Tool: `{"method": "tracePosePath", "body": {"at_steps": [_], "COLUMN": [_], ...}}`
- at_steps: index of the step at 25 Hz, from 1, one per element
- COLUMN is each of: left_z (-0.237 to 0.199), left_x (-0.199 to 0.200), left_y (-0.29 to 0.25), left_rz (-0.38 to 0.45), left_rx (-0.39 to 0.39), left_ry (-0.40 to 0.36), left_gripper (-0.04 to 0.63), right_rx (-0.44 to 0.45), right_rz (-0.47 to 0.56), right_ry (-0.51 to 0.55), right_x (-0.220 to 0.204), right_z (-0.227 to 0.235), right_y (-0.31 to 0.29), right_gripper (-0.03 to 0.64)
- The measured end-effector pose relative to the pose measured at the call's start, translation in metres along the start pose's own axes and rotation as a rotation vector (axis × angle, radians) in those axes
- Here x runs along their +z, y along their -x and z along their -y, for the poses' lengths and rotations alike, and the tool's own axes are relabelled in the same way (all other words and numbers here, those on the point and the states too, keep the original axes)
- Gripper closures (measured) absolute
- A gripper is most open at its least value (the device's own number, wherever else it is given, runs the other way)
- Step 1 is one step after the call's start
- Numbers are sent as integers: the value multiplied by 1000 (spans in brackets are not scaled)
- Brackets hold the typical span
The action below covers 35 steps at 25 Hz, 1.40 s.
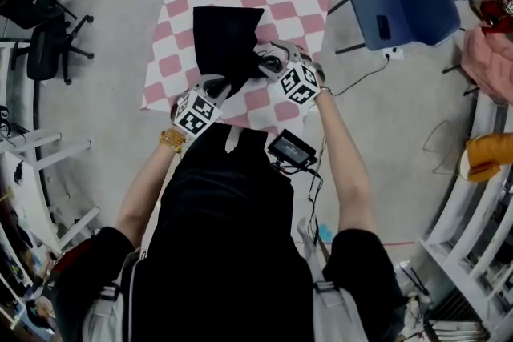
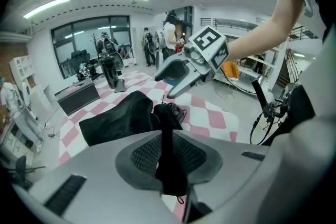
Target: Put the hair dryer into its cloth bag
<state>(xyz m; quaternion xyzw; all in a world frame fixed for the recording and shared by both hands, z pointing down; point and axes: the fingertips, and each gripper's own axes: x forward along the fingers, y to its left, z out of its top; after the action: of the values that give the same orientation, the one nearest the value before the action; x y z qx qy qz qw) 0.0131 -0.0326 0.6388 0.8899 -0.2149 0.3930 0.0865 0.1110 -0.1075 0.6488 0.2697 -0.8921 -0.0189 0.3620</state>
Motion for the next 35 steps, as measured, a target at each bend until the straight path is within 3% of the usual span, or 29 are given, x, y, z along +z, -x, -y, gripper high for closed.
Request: {"method": "tracePosePath", "body": {"at_steps": [5, 12, 17, 23, 30, 35], "left_z": [-15, -42, -67, -83, -96, -98], "left_x": [-11, -19, -19, -12, -10, -12], "left_y": [6, 12, 5, -16, -26, -28], "left_rz": [44, 120, 131, 42, 14, -12], "left_rx": [22, 12, 46, 138, 297, 357], "left_ry": [182, 292, 420, 501, 597, 614], "left_gripper": [526, 526, 526, 526, 526, 526], "right_rx": [26, 212, 295, 354, 396, 504], "right_rz": [-21, -253, -348, -370, -336, -328], "right_ry": [71, 271, 322, 392, 430, 418], "right_x": [36, 24, 14, -2, -11, -17], "right_z": [39, 27, 18, -4, -14, -27], "right_y": [-43, -96, -126, -149, -151, -126], "right_gripper": [314, 314, 318, 438, 562, 583]}}
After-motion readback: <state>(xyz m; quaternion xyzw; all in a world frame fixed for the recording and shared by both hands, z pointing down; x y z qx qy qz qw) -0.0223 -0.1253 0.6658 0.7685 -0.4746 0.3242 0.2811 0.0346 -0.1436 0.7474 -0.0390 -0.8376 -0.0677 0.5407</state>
